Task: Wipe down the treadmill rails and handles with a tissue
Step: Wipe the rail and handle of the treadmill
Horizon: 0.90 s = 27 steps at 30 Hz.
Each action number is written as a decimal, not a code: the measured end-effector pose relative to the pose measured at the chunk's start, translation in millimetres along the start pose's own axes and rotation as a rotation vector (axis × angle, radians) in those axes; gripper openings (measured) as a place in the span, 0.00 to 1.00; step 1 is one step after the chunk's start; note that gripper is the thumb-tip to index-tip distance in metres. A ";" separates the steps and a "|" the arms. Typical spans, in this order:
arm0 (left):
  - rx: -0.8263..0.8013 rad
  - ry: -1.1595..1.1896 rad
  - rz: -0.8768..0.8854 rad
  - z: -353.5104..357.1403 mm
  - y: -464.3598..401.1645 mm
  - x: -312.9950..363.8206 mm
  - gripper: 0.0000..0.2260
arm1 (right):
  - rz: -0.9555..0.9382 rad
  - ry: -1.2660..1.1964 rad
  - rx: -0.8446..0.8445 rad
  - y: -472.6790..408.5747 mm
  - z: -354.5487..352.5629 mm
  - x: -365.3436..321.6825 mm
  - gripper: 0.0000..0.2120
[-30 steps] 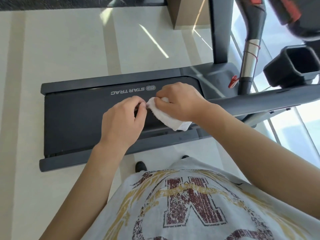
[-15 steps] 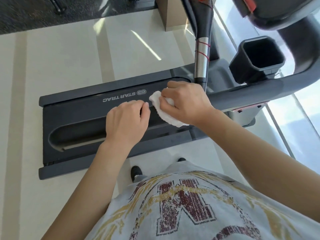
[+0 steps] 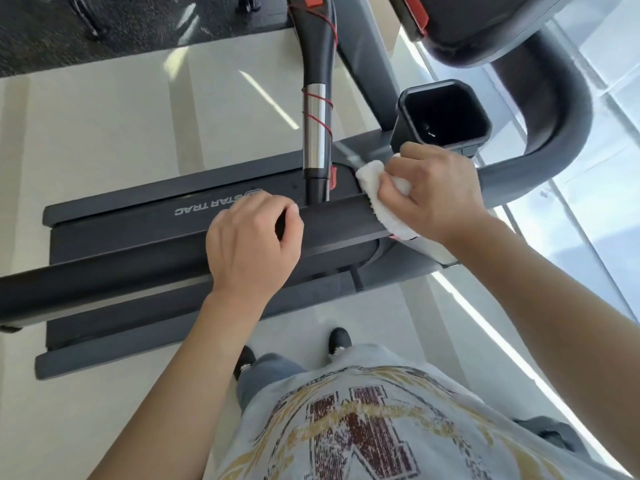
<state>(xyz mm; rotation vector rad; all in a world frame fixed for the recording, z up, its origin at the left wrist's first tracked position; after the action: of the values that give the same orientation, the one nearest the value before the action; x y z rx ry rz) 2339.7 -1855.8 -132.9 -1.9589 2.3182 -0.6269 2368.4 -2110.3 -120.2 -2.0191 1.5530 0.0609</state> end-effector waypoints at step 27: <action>0.147 -0.089 -0.040 7.3 1.8 8.8 0.10 | -0.024 0.012 0.138 6.5 -7.9 19.1 0.15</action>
<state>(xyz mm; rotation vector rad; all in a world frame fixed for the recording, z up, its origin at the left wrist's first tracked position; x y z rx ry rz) 2338.4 -1866.1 -138.2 -1.9308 2.1222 -0.6777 2366.2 -2131.6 -123.5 -1.9328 1.4983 -0.0661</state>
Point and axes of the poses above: each hand's wrist, its own y-axis away from the middle knuckle, its own z-axis out of the palm, x = y × z, the point moved 3 cm from there along -y, towards the middle knuckle, and after that the axes turned 10 degrees about -y, right-handed, at the moved point
